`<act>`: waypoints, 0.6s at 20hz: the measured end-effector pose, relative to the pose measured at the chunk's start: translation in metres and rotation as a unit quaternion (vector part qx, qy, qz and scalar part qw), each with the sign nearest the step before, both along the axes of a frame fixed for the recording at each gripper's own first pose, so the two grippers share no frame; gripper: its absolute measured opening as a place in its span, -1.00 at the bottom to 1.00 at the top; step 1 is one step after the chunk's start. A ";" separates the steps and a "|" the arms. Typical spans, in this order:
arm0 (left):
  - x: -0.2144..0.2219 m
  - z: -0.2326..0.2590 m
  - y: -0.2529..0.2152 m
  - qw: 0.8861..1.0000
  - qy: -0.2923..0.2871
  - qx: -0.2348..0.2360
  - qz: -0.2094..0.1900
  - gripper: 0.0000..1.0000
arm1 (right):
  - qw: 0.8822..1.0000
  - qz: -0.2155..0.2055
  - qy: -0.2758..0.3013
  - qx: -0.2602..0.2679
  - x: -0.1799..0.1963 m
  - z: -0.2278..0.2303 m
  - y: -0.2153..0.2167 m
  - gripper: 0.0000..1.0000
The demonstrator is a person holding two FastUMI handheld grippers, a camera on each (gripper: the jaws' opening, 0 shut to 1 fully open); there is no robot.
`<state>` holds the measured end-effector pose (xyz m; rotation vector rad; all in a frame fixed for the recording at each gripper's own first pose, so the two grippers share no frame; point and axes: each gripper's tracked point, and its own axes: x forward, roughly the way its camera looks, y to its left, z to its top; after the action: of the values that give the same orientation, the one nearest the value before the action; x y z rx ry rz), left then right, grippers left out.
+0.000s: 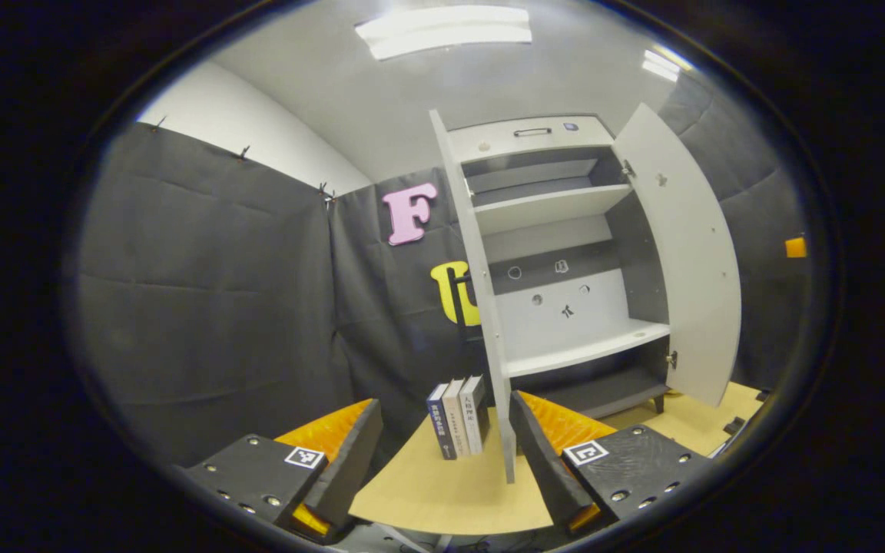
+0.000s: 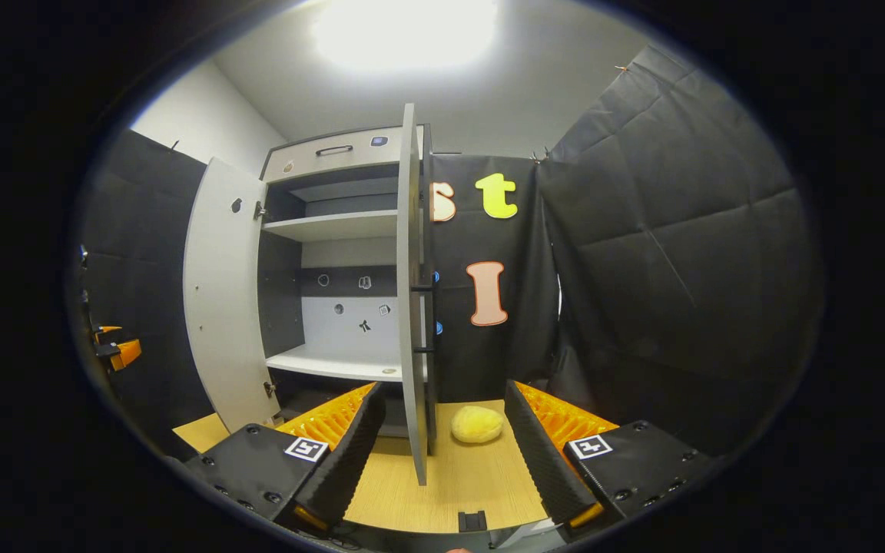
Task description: Open the right door of the double-door shoe cabinet with the right hand, and open the left door with the left hand.
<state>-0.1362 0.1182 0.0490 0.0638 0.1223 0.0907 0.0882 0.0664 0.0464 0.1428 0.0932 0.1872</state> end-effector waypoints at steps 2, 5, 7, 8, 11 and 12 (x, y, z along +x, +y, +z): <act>-0.004 -0.003 0.008 1.000 0.000 -0.003 0.008 0.93 | 1.000 -0.001 -0.001 -0.001 -0.004 0.001 0.002 0.95; -0.013 0.003 0.024 1.000 -0.007 0.001 0.017 0.97 | 1.000 -0.004 -0.006 -0.002 -0.011 0.005 0.004 0.95; -0.015 0.006 0.029 1.000 -0.010 0.006 0.020 0.94 | 1.000 -0.004 -0.008 -0.005 -0.012 0.007 0.004 0.95; -0.014 0.006 0.029 1.000 -0.012 0.006 0.021 0.94 | 1.000 -0.005 -0.010 -0.006 -0.010 0.008 0.004 0.95; -0.013 0.007 0.029 1.000 -0.015 0.000 0.022 0.93 | 1.000 -0.009 -0.015 -0.006 -0.012 0.011 0.003 0.95; -0.013 0.007 0.028 1.000 -0.016 -0.001 0.022 0.93 | 1.000 -0.010 -0.017 -0.005 -0.012 0.011 0.004 0.95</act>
<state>-0.1492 0.1463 0.0561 0.0586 0.0913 0.1352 0.0764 0.0700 0.0577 0.1312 0.0594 0.1689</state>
